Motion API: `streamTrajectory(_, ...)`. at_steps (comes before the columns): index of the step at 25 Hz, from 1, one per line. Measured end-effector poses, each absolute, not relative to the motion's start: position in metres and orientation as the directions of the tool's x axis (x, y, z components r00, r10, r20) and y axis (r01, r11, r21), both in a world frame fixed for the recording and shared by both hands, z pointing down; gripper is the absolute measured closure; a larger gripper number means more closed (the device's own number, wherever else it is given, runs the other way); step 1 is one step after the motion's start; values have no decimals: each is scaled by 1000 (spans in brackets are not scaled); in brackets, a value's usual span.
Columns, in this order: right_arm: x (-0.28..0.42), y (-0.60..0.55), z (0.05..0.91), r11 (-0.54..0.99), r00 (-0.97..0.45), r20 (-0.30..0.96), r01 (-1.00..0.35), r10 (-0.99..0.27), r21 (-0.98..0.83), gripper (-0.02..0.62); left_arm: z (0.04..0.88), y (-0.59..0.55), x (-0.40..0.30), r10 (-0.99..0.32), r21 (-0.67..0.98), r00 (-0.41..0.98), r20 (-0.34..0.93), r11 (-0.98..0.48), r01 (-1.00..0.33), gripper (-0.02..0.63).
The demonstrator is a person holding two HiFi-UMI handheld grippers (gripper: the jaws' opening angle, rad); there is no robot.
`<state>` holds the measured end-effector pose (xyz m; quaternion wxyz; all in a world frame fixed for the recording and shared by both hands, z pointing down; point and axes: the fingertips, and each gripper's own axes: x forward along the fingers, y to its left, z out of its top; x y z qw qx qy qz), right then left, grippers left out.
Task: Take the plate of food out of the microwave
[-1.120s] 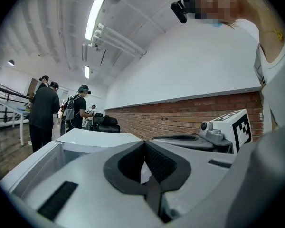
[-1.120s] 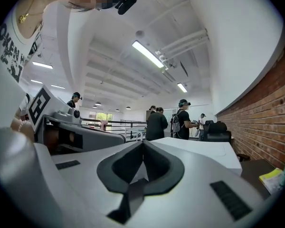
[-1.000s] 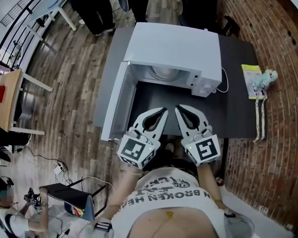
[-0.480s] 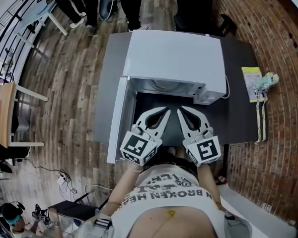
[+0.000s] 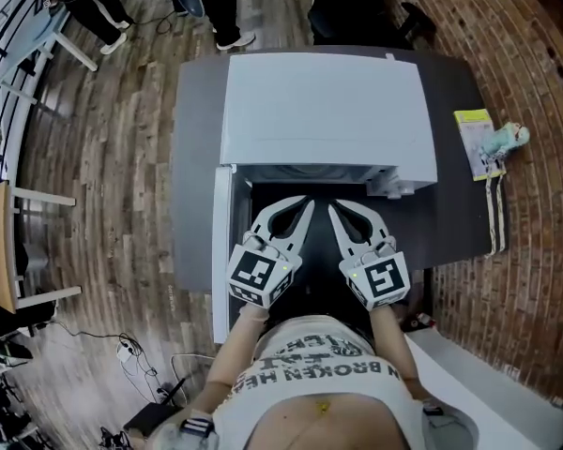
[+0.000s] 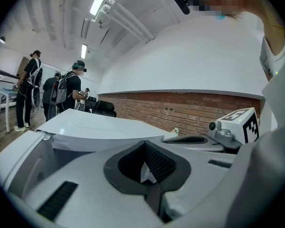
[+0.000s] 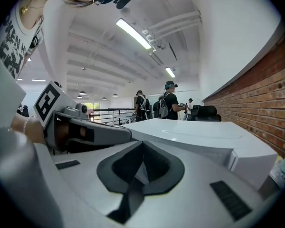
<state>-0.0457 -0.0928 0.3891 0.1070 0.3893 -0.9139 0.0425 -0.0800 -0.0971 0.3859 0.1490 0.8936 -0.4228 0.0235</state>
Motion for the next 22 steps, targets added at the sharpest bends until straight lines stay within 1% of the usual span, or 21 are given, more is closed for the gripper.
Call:
streamTrajectory(4,-43,-107,404,705,-684,261,-709,-682,-14,588,401,-112,-80,-755,267,623,205,-569,-778,603)
streamTrajectory(8,-39,-123,412,725,-704,280,-687,-653,-36,588,411,-124,-77,-782,257,574,243,-519,-815,603)
streamTrajectory(12,-38,-133,425,751,-721,302,-660,-624,-25,588,419,-128,-74,-796,273,545,263,-480,-834,603)
streamTrajectory(22,-34,-142,450,746,-715,337,-663,-612,-51,588,433,-133,-67,-787,240,539,299,-485,-841,603)
